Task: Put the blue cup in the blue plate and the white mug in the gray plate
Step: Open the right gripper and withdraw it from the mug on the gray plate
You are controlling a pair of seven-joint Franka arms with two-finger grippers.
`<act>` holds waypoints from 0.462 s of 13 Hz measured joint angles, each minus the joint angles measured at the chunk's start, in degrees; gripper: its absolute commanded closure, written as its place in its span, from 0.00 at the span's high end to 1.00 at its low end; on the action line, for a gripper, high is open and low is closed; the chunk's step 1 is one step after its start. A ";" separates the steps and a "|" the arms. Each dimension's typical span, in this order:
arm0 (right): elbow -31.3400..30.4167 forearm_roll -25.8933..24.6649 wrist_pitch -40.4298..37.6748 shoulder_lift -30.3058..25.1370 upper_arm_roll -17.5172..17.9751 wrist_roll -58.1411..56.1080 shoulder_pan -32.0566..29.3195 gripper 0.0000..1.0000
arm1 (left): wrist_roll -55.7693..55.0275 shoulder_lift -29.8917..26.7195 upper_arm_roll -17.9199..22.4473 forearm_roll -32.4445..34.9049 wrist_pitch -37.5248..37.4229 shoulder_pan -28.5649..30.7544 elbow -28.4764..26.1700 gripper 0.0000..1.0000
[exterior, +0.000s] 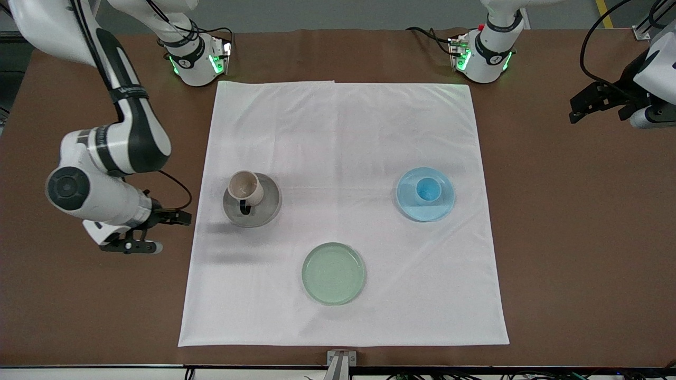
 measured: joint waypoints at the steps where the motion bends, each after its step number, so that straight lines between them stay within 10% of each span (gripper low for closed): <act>1: 0.20 0.00 -1.58 -1.12 -0.05 -3.17 -2.24 1.00 | 0.00 -0.33 -0.13 0.00 0.00 -0.01 -0.27 1.00; 6: 3.82 0.56 -13.10 -6.56 -7.41 -12.26 -3.81 1.00 | 0.00 -0.55 -0.62 0.00 0.03 -0.07 -0.55 1.00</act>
